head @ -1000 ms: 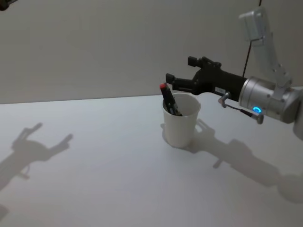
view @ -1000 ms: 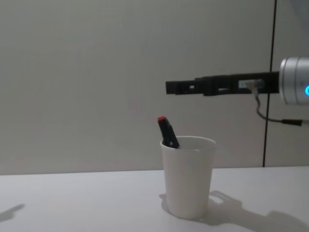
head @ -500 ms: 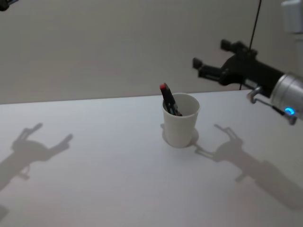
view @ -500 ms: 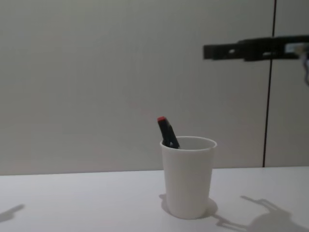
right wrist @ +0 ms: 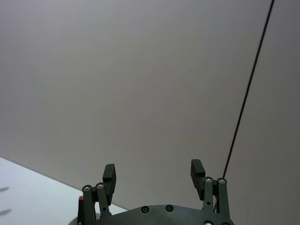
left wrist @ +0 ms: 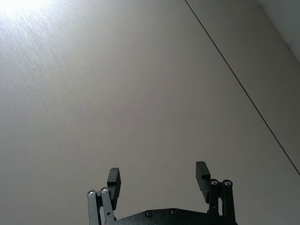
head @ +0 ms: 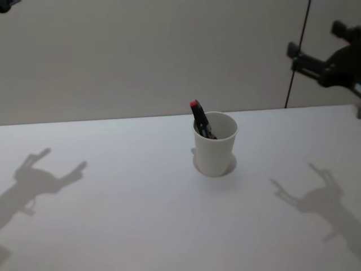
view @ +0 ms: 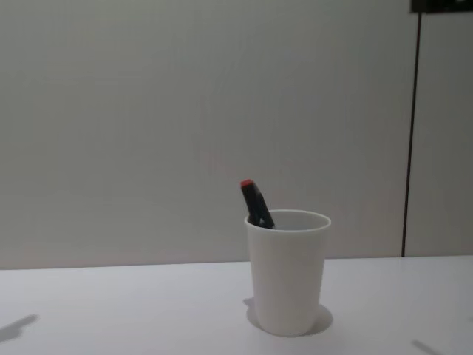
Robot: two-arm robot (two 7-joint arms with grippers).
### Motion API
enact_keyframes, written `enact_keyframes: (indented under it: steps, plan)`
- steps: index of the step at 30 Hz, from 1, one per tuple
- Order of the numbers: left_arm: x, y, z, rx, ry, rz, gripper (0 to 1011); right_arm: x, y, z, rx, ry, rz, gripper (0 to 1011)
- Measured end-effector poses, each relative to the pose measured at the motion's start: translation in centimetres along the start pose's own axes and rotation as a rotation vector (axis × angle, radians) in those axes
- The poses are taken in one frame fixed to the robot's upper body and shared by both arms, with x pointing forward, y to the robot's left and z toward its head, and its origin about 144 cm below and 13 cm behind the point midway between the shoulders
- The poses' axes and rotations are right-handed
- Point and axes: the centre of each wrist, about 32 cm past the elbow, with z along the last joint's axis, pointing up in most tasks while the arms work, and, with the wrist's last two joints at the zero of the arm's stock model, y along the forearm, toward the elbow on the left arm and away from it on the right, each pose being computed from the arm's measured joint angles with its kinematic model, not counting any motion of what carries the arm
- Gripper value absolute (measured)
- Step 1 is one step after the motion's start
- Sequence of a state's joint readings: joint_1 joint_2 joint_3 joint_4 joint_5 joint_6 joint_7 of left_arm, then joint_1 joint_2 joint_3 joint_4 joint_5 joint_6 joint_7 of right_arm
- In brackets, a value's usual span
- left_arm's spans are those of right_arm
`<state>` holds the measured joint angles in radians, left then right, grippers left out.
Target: Place the pen into the pen holder.
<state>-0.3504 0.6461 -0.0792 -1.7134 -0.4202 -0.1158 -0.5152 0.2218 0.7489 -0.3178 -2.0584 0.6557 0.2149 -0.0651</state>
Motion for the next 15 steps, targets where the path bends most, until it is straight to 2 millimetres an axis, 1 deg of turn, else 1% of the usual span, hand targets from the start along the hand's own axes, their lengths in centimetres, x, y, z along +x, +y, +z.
enact_keyframes:
  steps: [5, 11, 15]
  plan:
    - [0.0, 0.0, 0.0, 0.000, 0.000, 0.000, 1001, -0.2, -1.4, 0.9, 0.021, -0.012, -0.041, 1002]
    - [0.0, 0.0, 0.0, 0.000, 0.000, 0.000, 1001, -0.4, -2.3, 1.5, 0.035, -0.020, -0.066, 1001]
    - [0.0, 0.0, 0.0, 0.000, 0.001, 0.000, 1001, -0.4, -2.3, 1.5, 0.036, -0.018, -0.066, 1002]
